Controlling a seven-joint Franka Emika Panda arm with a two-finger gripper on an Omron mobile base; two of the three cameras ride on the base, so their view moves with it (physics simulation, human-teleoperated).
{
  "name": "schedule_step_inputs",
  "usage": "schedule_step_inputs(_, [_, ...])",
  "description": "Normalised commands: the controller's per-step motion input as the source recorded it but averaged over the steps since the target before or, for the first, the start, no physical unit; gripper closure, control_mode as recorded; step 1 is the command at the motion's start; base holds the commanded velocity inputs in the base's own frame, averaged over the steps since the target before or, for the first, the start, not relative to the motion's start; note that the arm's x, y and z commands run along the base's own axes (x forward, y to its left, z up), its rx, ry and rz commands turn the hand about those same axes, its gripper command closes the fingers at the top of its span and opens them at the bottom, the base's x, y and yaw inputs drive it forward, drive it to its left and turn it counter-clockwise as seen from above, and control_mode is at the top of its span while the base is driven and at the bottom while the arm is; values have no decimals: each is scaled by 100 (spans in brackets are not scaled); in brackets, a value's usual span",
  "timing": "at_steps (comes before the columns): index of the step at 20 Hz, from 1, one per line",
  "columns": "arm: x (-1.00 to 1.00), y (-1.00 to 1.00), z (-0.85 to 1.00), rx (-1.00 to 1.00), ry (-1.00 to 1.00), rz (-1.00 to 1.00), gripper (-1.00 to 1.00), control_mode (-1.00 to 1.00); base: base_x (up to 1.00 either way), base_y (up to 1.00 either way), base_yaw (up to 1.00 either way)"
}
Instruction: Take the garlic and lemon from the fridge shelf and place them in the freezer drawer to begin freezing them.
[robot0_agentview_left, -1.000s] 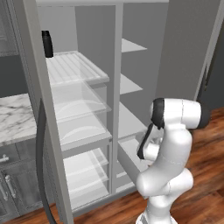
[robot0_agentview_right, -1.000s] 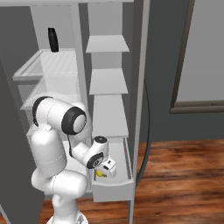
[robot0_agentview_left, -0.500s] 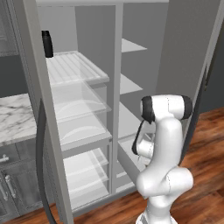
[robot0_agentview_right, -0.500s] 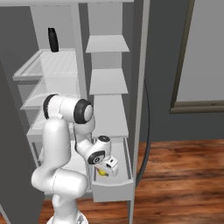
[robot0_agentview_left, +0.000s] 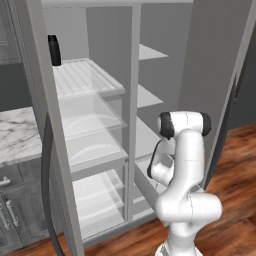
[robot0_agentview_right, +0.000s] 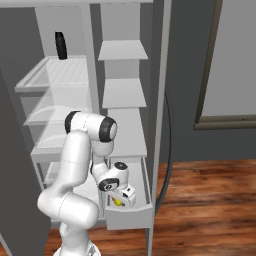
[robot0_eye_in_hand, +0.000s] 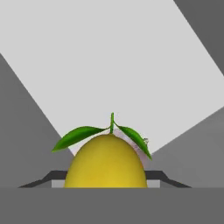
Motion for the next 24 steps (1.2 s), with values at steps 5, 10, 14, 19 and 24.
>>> schedule_step_inputs(5, [-30,0,-52,0,0,0,100,-100,0,0,0])
schedule_step_inputs(10, [-68,7,-53,0,0,0,-100,-100,0,0,0])
schedule_step_inputs(14, [-56,6,-19,0,0,0,-100,-100,0,0,0])
schedule_step_inputs(19, [-16,0,0,2,0,0,-100,-100,0,0,0])
schedule_step_inputs(24, [-1,-1,31,3,-2,0,-100,-100,0,0,0])
